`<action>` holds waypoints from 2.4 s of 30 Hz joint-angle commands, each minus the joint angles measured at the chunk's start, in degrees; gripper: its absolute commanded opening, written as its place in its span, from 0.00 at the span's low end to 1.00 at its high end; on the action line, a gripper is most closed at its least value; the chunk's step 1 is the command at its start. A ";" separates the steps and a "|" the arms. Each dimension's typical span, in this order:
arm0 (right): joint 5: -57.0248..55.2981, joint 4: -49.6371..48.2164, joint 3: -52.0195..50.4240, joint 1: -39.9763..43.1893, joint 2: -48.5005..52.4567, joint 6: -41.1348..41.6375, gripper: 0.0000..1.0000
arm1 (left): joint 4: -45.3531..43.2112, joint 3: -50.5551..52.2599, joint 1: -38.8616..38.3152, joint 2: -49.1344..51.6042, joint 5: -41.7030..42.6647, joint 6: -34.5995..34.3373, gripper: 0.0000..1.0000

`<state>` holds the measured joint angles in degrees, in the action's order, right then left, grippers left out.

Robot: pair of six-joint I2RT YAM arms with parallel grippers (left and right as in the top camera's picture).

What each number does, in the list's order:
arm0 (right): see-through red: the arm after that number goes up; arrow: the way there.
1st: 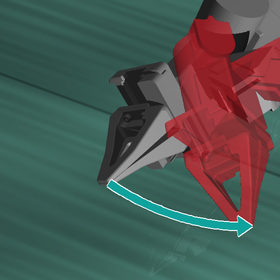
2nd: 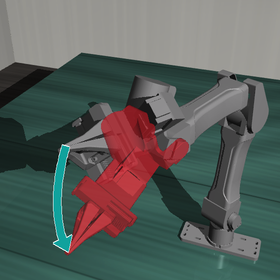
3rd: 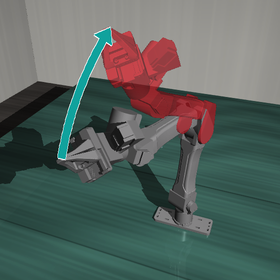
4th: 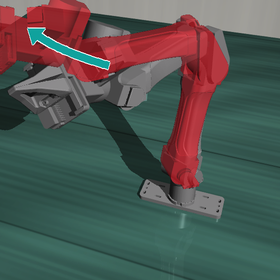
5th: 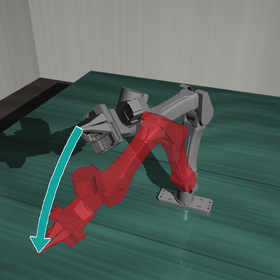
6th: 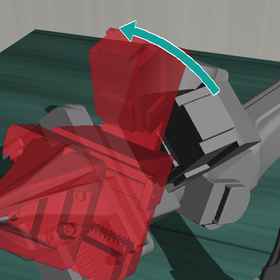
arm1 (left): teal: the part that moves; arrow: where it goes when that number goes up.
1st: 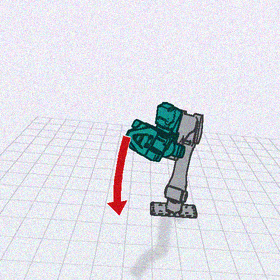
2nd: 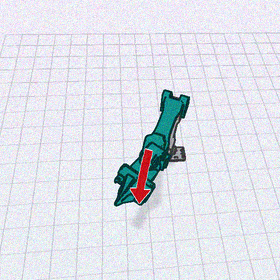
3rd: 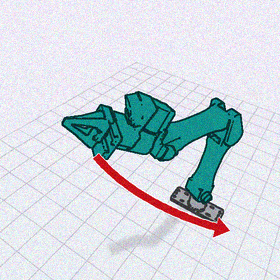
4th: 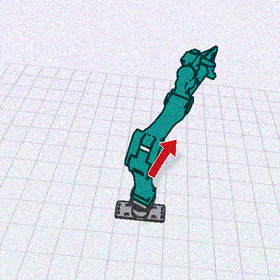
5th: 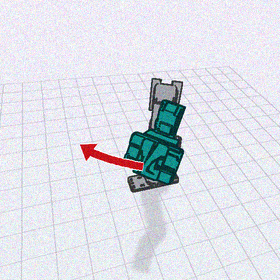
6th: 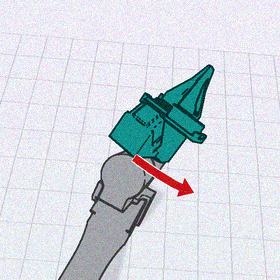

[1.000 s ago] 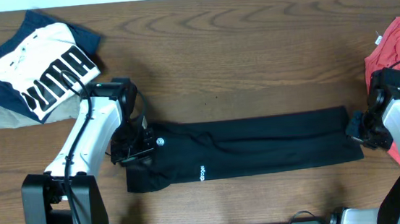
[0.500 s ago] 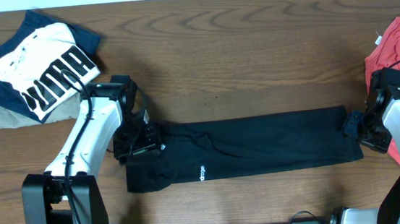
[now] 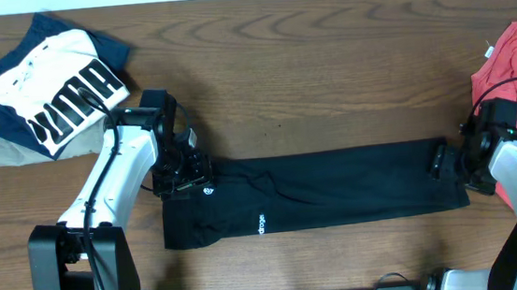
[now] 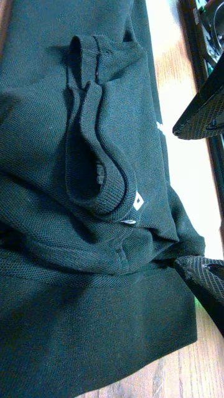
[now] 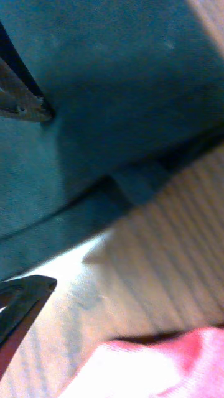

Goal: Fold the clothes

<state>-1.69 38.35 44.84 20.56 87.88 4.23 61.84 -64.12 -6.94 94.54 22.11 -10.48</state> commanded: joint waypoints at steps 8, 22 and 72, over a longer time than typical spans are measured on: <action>2.75 -6.93 -5.25 0.61 -0.50 -4.79 0.68 | 0.42 0.26 0.24 -0.57 -0.72 0.15 0.62; 6.32 -5.14 -4.59 0.66 -0.63 -6.40 0.01 | 1.05 0.26 0.24 -0.59 -0.72 0.15 0.60; 15.23 18.93 18.73 -41.75 5.16 9.11 0.63 | 0.79 0.26 0.24 -0.59 -0.76 0.39 0.59</action>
<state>5.87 57.39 63.90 -20.58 92.95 12.84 62.54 -64.10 -6.94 94.54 22.06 -10.46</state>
